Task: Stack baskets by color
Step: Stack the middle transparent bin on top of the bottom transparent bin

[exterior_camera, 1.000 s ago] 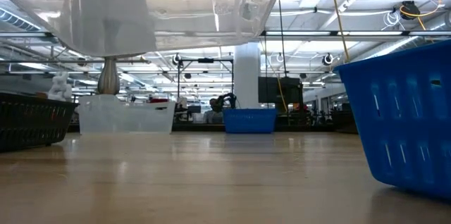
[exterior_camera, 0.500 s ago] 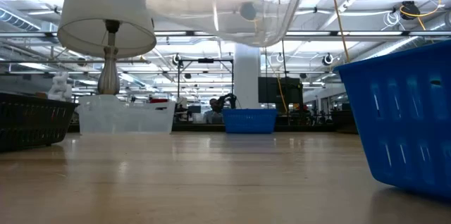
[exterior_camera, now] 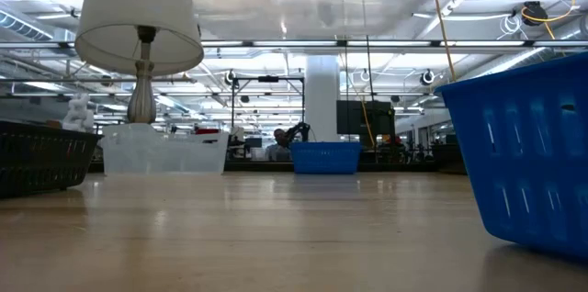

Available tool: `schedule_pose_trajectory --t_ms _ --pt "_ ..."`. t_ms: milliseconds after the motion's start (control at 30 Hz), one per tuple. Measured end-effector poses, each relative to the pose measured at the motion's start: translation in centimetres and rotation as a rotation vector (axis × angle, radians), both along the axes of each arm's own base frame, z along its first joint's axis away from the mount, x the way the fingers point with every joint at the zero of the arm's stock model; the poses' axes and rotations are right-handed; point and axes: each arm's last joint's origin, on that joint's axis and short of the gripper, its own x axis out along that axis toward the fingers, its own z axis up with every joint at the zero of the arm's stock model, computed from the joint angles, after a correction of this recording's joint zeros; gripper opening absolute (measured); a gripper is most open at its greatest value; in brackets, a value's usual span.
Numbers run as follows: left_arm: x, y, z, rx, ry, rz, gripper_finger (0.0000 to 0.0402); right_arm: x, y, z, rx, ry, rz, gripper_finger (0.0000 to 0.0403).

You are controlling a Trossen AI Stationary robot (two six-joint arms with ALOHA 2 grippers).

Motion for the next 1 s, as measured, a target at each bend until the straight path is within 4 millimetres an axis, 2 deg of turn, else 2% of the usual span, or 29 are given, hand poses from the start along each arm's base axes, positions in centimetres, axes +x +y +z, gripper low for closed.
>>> schedule_pose_trajectory --t_ms 200,467,700,1000 --pt "-0.7 -0.4 -0.7 -0.031 0.064 0.004 0.0291 -1.8 0.4 0.1 0.029 0.102 -0.120 0.0000" --pt "-0.6 -0.7 -0.4 -0.105 0.029 0.025 0.0243 -5.1 -0.8 2.1 0.104 0.206 -0.351 0.0000" --pt "-0.4 -0.8 0.1 -0.156 -0.026 0.030 0.0217 -7.5 -2.0 3.8 0.288 0.370 -0.601 0.0000" --pt "-0.3 -0.8 0.2 -0.228 -0.044 0.057 0.0212 -9.4 -3.1 7.0 0.277 0.484 -0.697 0.0000"
